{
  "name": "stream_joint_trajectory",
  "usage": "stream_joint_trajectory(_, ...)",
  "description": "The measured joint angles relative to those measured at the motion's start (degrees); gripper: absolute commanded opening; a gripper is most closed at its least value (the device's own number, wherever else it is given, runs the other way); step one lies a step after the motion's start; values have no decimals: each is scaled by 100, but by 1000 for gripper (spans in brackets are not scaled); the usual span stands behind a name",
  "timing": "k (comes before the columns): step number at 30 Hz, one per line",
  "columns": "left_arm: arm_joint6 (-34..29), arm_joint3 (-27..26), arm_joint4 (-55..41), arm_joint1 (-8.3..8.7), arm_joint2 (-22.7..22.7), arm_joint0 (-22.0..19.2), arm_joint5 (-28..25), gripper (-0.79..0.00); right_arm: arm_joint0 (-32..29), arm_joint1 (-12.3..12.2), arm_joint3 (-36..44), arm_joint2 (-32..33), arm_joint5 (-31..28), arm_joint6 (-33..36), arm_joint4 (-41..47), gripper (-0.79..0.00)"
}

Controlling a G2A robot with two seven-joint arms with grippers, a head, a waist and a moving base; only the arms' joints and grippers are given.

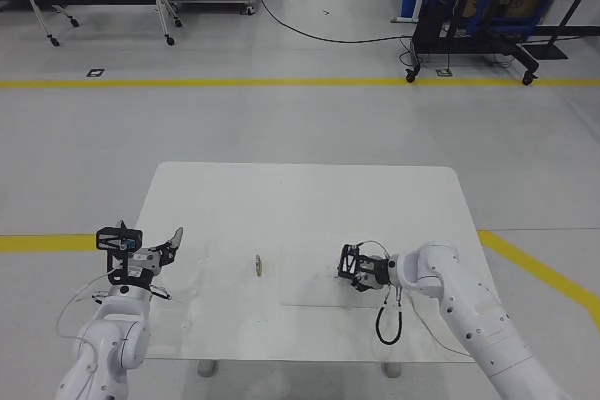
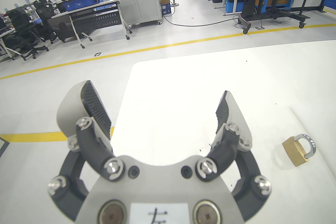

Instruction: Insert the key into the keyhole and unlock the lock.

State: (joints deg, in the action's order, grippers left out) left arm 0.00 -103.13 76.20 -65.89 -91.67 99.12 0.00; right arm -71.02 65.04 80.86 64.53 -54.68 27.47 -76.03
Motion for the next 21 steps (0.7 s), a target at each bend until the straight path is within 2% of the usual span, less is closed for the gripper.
stream_joint_trajectory(6, 0, 0, 0, 0, 0, 0, 0, 0, -13, -53, 91, 52, -95, 57, 95, -785)
stream_joint_trajectory(12, 0, 0, 0, 0, 0, 0, 0, 0, -275, -183, 504, 442, -167, -78, 113, -785)
stream_joint_trajectory(17, 0, 0, 0, 0, 0, 0, 0, 0, -557, -269, 839, 813, 69, -376, 160, -785)
stream_joint_trajectory(21, 0, 0, 0, 0, 0, 0, 0, 0, -680, -270, 732, 987, 359, -776, 703, -785)
